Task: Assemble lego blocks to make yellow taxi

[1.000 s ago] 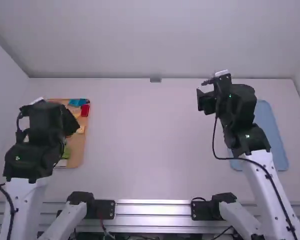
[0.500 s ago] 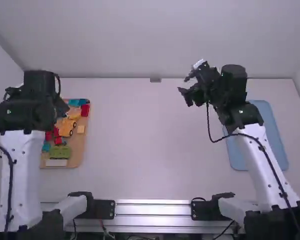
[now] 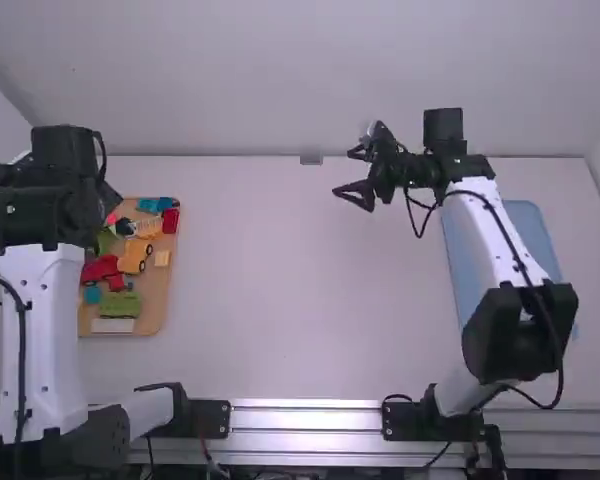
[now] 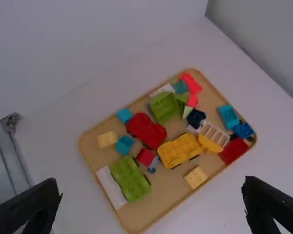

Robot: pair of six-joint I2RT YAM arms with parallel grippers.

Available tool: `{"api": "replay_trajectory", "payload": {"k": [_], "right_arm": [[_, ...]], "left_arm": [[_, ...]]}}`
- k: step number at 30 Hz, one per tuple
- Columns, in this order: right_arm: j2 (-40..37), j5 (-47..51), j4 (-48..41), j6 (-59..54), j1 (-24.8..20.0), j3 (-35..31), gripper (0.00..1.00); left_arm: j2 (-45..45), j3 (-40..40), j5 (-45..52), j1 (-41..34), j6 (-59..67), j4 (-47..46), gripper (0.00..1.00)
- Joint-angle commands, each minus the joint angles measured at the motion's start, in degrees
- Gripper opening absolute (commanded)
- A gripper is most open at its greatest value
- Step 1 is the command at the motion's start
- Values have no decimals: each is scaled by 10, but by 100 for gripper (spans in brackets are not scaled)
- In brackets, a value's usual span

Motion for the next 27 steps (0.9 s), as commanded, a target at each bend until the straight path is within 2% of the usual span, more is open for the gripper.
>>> {"api": "replay_trajectory", "payload": {"k": [1,7,13,18,24,27], "right_arm": [[27,-101,-31,-52,8,54,99],[31,-61,-53,-74,30,76,99],[6,9,-70,-119,70,76,99],[4,47,-43,-80,77,76,99],[4,57,-39,-64,74,76,99],[4,57,-39,-63,73,76,99]], "left_arm": [[3,14,23,9,42,10,99],[37,14,103,68,67,23,99],[110,14,255,129,129,37,99],[165,16,261,137,134,43,99],[233,42,257,153,148,2,99],[244,39,279,162,211,26,99]]}}
